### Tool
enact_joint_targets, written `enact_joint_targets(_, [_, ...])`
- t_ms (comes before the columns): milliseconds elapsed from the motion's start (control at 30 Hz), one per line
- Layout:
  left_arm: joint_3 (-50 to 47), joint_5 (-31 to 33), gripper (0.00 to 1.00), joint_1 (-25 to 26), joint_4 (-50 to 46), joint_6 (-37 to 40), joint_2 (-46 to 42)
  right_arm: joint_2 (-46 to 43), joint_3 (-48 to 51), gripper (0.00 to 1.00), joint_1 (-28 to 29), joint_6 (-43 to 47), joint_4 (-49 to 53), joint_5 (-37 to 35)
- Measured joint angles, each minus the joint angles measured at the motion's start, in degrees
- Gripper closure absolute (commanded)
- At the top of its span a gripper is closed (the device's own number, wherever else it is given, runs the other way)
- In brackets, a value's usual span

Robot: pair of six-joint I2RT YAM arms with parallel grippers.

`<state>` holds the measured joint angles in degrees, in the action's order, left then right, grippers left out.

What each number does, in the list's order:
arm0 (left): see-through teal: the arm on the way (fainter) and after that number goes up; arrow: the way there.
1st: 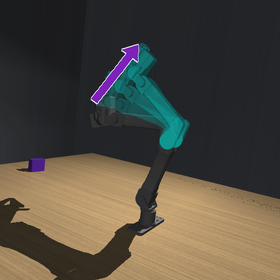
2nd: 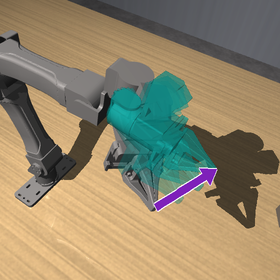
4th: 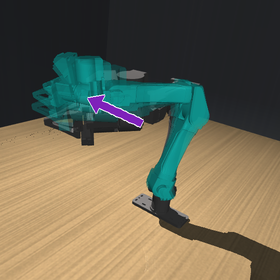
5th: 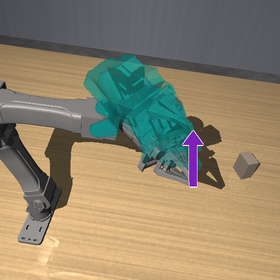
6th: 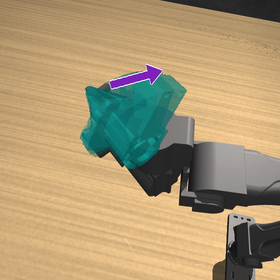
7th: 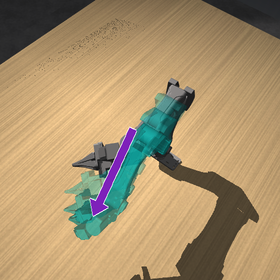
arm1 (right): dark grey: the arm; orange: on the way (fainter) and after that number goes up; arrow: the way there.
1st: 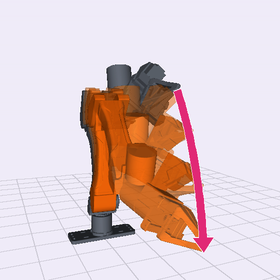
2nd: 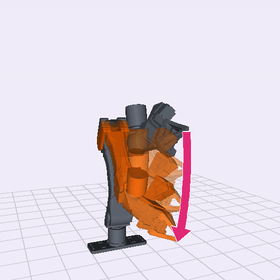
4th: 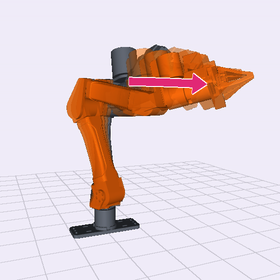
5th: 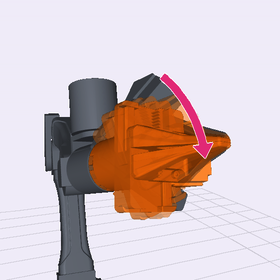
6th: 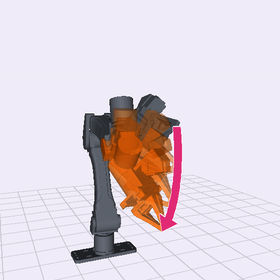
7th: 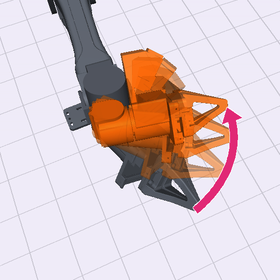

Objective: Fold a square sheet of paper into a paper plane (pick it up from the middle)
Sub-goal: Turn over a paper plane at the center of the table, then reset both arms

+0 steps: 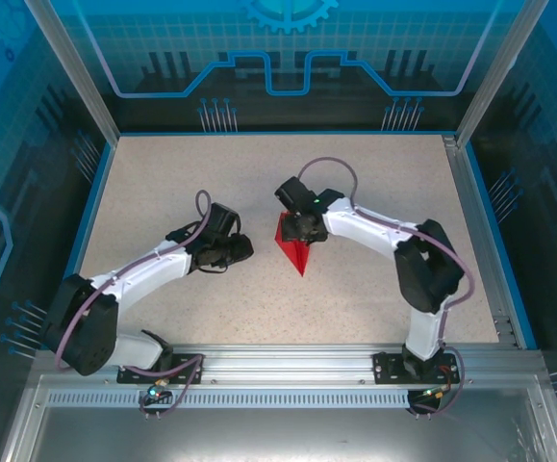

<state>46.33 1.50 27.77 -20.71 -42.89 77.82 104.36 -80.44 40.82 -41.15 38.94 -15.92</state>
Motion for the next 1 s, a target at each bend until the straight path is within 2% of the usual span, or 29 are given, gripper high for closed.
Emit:
enact_joint_targets(167, [0.0, 4.02, 0.49, -0.96, -0.5, 2.78, -3.37, -16.04, 7.06, 0.33, -0.92, 1.42, -1.09, -8.98])
enact_joint_targets(267, [-0.81, 7.65, 0.28, -3.02, -0.37, 5.14, -6.19, -25.64, 12.59, 0.33, -3.72, 2.75, -3.28, -15.74])
enact_joint_targets(400, [-3.37, 11.43, 0.04, -8.57, 0.57, 8.7, -9.84, -37.0, 25.29, 0.28, -10.49, 7.32, -10.45, -24.92])
enact_joint_targets(467, [-4.37, 13.6, 0.01, -11.54, 1.44, 10.27, -10.73, -40.3, 31.85, 0.28, -14.23, 10.91, -14.58, -27.28])
enact_joint_targets(567, [-5.53, 17.4, 0.01, -14.88, 3.67, 12.52, -10.93, -41.62, 39.01, 0.28, -20.92, 16.85, -19.58, -27.19])
enact_joint_targets(767, [-6.34, 21.7, 0.01, -20.2, 9.6, 18.21, -9.46, -38.95, 45.07, 0.27, -32.22, 25.03, -30.03, -20.96])
enact_joint_targets(867, [-7.06, 22.75, 0.01, -21.24, 14.38, 21.7, -7.17, -35.45, 47.87, 0.27, -35.63, 27.78, -37.03, -16.48])
enact_joint_targets(1000, [-7.58, 22.77, 0.01, -21.73, 19.8, 25.99, -3.61, -30.75, 50.66, 0.26, -36.37, 31.41, -45.4, -11.58])
